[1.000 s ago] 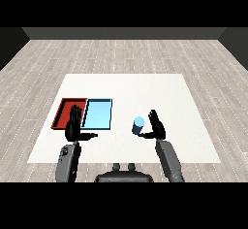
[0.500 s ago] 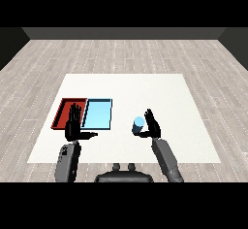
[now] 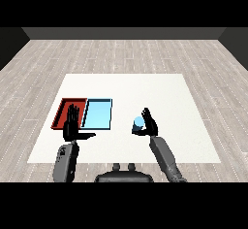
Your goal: Pick the blue can and put it in the blue box
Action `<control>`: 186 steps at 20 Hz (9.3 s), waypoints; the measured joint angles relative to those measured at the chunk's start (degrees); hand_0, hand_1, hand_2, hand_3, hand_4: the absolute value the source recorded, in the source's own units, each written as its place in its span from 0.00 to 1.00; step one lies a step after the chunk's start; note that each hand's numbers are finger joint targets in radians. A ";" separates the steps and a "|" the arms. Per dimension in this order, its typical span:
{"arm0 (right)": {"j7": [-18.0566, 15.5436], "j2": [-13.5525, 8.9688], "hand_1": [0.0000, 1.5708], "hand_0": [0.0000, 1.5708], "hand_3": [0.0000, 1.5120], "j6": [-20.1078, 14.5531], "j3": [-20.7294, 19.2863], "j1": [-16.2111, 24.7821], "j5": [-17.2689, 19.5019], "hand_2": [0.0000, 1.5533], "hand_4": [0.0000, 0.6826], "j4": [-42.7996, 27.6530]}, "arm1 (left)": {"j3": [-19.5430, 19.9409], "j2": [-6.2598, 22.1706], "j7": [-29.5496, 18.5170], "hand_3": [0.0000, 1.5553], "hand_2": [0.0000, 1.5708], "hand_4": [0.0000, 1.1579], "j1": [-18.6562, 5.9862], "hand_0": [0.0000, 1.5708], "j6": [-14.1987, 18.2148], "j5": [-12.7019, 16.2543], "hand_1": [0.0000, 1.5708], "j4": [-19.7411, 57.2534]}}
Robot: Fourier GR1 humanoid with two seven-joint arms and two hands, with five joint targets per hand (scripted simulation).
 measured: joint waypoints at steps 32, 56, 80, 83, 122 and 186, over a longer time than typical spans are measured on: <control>1.43 0.03 0.98 0.98 0.94 -12.33 5.77 -8.21 1.76 0.95 0.97 9.01 | -1.19 -1.01 -0.17 0.00 0.00 0.00 2.08 0.00 -0.47 0.00 0.00 -2.12; 4.31 -0.24 0.91 0.91 0.94 -10.60 4.46 -10.23 8.58 0.93 0.97 -8.77 | -12.89 -3.08 6.10 0.00 0.00 0.00 -5.78 0.00 5.15 -3.70 0.00 7.01; 5.54 0.01 0.89 0.89 0.93 -11.26 7.69 -14.55 7.53 0.93 0.99 -9.91 | -26.19 -3.23 4.15 0.00 0.00 0.00 -16.94 0.00 17.33 2.51 0.00 22.58; 4.36 -0.11 0.89 0.89 0.93 -11.23 8.41 -14.71 6.69 0.93 1.00 -9.50 | -25.86 -3.23 4.90 0.00 0.00 0.00 -18.57 0.00 17.24 2.97 0.00 23.83; 3.00 -1.55 0.92 0.92 0.92 -21.78 26.47 -21.78 0.06 0.94 0.89 -6.92 | -35.32 -0.06 4.23 0.34 0.51 0.62 -26.49 0.44 33.33 -0.06 0.44 32.19; 7.45 -12.65 0.00 0.00 0.00 -7.27 -0.62 10.32 -7.03 0.00 0.00 -41.38 | -17.52 7.50 8.00 0.97 1.00 0.93 -30.11 1.00 28.42 1.07 1.00 46.24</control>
